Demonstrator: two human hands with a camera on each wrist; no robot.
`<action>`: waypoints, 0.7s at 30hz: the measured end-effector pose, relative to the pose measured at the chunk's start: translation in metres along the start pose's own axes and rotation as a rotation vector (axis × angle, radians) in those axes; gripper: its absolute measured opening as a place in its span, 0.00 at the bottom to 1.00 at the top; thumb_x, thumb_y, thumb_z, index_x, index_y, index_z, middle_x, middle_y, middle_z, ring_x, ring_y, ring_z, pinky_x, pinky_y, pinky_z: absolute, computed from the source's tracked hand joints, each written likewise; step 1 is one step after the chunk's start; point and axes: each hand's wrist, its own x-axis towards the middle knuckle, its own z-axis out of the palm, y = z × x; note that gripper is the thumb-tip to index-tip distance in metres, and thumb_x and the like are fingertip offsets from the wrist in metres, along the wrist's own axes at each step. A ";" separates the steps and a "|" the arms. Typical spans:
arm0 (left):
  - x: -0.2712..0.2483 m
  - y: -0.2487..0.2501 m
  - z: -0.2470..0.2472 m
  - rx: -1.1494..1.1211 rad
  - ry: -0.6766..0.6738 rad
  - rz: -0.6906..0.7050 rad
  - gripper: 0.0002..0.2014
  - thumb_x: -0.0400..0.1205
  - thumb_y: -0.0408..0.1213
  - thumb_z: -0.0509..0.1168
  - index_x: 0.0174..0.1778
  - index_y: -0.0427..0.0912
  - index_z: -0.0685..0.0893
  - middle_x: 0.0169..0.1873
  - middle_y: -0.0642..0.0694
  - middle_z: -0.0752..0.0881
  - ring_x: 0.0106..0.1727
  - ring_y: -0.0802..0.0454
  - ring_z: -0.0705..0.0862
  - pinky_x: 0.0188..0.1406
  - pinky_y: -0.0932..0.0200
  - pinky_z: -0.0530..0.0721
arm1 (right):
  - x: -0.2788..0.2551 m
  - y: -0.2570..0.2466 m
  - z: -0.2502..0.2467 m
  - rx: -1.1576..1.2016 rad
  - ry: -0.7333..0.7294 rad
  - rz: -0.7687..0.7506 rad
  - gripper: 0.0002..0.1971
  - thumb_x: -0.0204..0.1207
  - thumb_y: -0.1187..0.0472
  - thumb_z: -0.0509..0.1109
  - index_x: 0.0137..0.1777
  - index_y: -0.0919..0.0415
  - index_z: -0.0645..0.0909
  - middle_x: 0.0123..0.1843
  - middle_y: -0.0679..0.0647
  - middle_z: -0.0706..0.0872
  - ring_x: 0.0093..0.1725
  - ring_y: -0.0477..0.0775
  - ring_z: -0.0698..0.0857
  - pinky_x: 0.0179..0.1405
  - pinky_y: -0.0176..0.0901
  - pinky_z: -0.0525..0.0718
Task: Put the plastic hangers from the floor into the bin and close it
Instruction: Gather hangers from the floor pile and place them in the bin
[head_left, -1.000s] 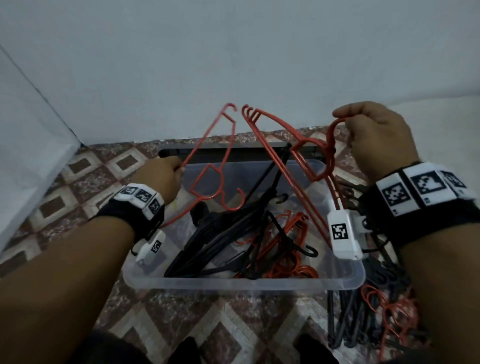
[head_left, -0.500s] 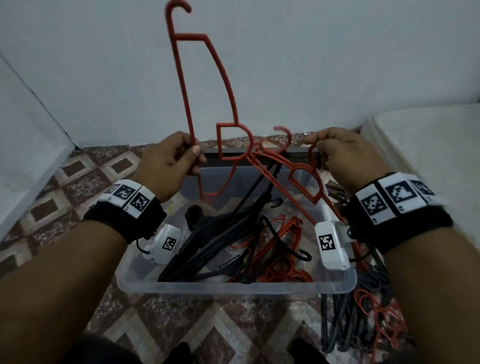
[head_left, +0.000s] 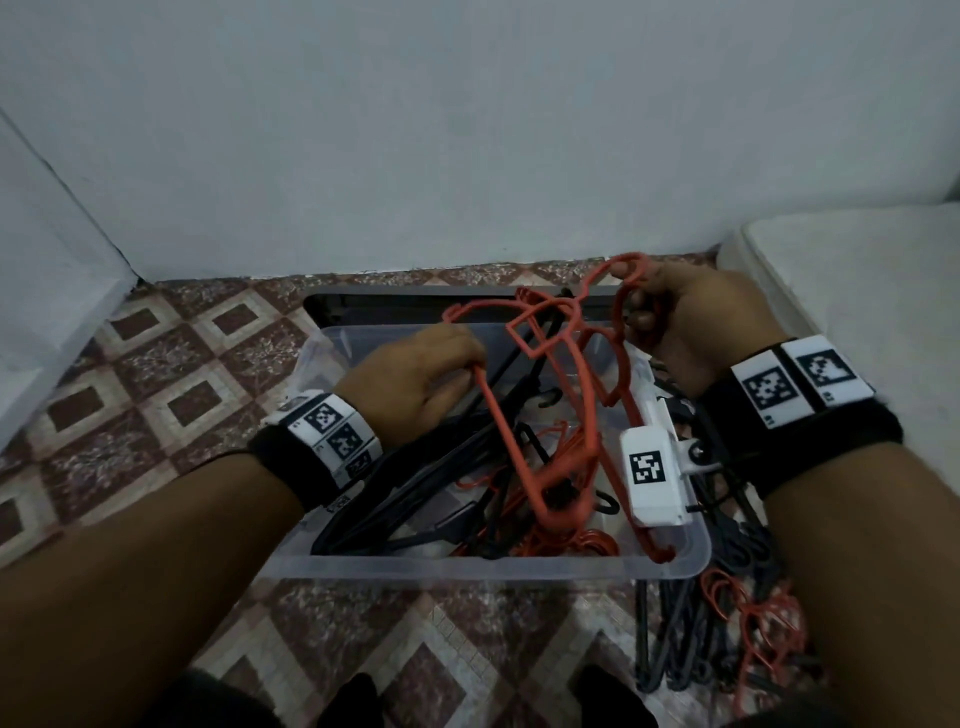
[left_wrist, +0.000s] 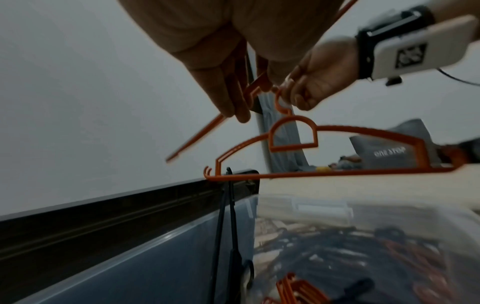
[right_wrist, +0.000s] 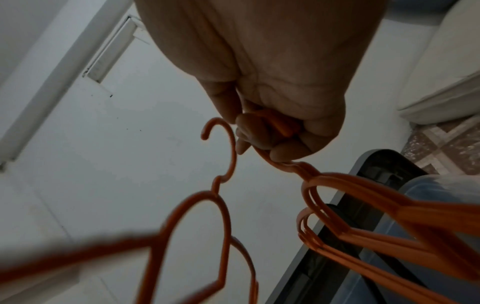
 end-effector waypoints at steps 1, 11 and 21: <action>-0.001 0.000 0.003 0.021 -0.043 0.026 0.10 0.84 0.37 0.61 0.58 0.40 0.82 0.57 0.45 0.81 0.55 0.45 0.82 0.54 0.48 0.82 | -0.001 -0.001 0.000 0.039 -0.004 0.014 0.14 0.76 0.65 0.62 0.52 0.66 0.88 0.30 0.54 0.77 0.23 0.48 0.70 0.28 0.37 0.76; 0.008 0.003 0.036 0.264 -0.141 -0.026 0.11 0.87 0.42 0.59 0.53 0.41 0.84 0.58 0.41 0.79 0.51 0.39 0.82 0.43 0.45 0.83 | -0.006 0.002 0.005 -0.310 -0.119 -0.156 0.07 0.78 0.70 0.71 0.52 0.61 0.85 0.25 0.48 0.85 0.24 0.48 0.81 0.33 0.48 0.85; 0.013 0.025 0.078 0.422 -0.196 -0.185 0.13 0.79 0.34 0.61 0.59 0.37 0.79 0.62 0.33 0.75 0.51 0.37 0.74 0.53 0.41 0.77 | -0.012 0.005 0.018 -0.579 -0.121 -0.254 0.05 0.72 0.62 0.77 0.46 0.52 0.89 0.41 0.59 0.92 0.36 0.54 0.90 0.50 0.53 0.90</action>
